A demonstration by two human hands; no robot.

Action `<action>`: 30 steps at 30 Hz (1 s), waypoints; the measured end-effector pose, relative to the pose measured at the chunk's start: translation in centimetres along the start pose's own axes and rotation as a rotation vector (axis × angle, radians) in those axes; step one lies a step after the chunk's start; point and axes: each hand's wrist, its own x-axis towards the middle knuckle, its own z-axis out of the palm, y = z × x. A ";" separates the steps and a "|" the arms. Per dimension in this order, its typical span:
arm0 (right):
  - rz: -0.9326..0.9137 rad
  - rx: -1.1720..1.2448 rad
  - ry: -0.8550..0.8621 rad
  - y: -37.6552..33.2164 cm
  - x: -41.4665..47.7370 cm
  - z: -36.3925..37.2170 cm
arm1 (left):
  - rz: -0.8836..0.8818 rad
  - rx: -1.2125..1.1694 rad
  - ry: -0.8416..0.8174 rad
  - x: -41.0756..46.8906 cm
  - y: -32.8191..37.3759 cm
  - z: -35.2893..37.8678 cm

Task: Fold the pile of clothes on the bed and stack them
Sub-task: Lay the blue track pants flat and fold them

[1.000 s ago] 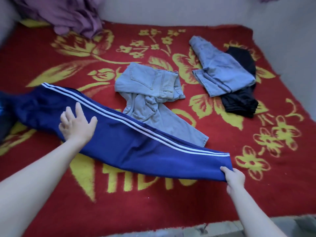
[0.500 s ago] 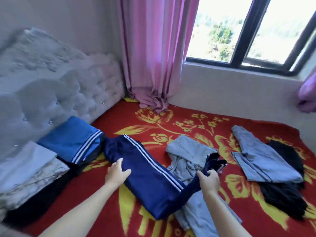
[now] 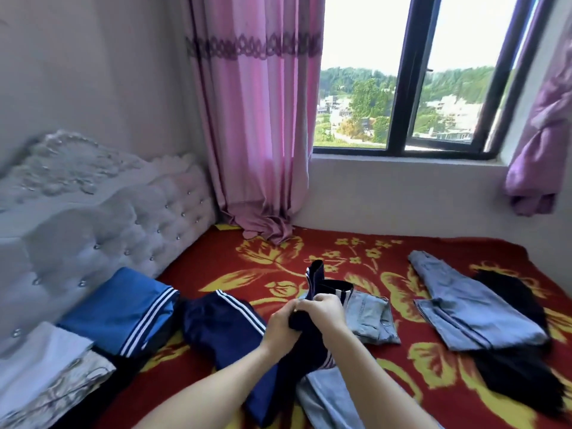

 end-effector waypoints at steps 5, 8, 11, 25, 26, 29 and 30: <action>-0.139 0.080 -0.053 -1.2 0.3 -3.6 | 0.060 -0.100 0.001 1.6 1.5 -2.1; -0.076 0.284 0.118 0.9 0.6 -6.4 | 0.095 -0.133 0.020 1.8 2.1 -2.8; 0.021 0.241 -0.005 4.2 0.8 -8.3 | 0.087 -0.197 -0.005 0.9 2.6 -3.0; 0.025 0.494 -0.471 7.1 0.7 -11.0 | 0.017 -0.249 -0.242 -4.6 1.7 -2.0; 0.012 0.479 -0.492 7.0 0.5 -11.5 | -0.019 -0.290 -0.214 -4.8 1.6 -2.0; -0.018 0.387 -0.565 7.2 -0.4 -13.1 | -0.185 -0.446 -0.183 -5.7 0.8 -1.0; -0.015 0.362 -0.575 7.5 -0.7 -13.5 | -0.240 -0.477 -0.192 -6.2 0.6 -0.5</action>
